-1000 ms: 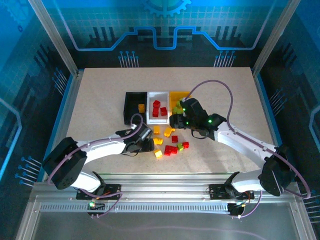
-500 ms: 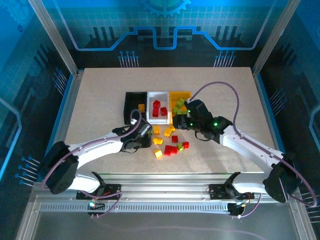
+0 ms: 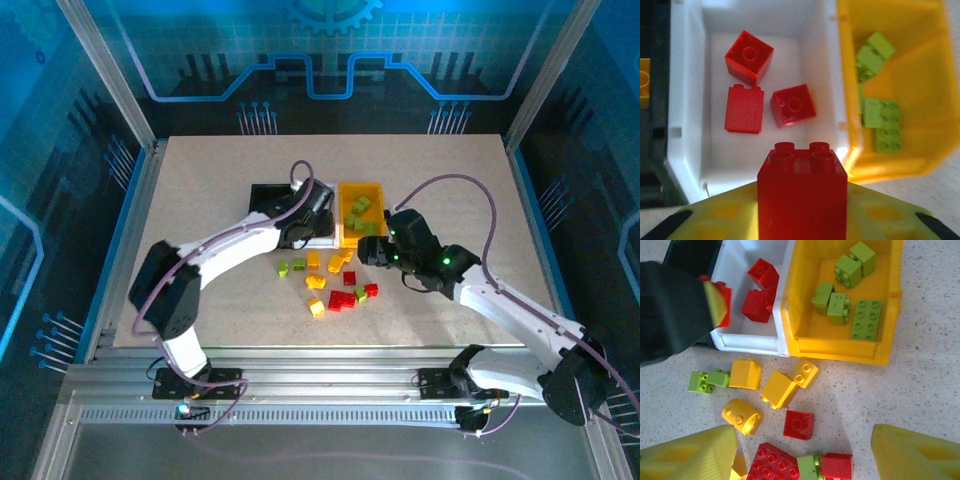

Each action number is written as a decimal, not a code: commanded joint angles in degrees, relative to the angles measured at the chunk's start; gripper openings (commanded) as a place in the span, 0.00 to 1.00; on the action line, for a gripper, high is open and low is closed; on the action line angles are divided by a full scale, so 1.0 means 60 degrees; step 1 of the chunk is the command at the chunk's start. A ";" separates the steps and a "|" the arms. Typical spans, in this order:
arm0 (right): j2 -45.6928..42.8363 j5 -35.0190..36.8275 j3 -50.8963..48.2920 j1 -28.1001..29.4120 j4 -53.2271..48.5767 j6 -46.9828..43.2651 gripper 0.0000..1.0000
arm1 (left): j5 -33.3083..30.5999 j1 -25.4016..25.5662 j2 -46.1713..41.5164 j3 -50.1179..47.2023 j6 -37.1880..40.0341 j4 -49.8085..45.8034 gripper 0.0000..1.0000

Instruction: Sort the legos into containers by color

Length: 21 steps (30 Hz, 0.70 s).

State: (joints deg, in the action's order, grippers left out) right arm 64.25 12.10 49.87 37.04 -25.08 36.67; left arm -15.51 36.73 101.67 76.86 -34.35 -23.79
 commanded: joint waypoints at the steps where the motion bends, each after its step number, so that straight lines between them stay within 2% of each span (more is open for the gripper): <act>1: -0.0371 0.0210 -0.0266 -0.0121 -0.0269 0.0217 0.73 | -0.0474 -0.0201 0.0778 0.0795 0.0309 -0.0421 0.37; 4: -0.0465 0.0094 -0.0388 -0.0142 -0.0361 0.0243 0.73 | -0.0572 -0.0220 0.1396 0.1414 0.0301 -0.0651 0.42; 8: -0.0405 -0.0352 -0.0610 -0.0153 -0.0288 0.0327 0.75 | -0.0318 -0.0215 0.1655 0.1902 0.0144 -0.0783 0.67; 13: -0.0143 -0.0379 -0.0852 -0.0160 -0.0388 0.0548 0.76 | 0.0044 -0.0190 0.1022 0.1901 0.0052 -0.0644 0.83; 16: 0.0085 -0.0444 -0.1001 -0.0154 -0.0361 0.0678 0.75 | 0.0350 -0.0048 0.0284 0.1661 0.0026 -0.0432 0.98; 21: 0.0612 -0.0649 -0.1326 -0.0095 -0.0211 0.0828 0.75 | 0.0658 0.0482 -0.1193 0.0699 -0.0012 0.0000 0.99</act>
State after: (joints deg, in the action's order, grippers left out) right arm 66.59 9.37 43.13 36.69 -26.06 39.88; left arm -13.98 37.43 100.86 83.57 -34.37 -25.76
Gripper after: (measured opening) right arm 0.751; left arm 0.989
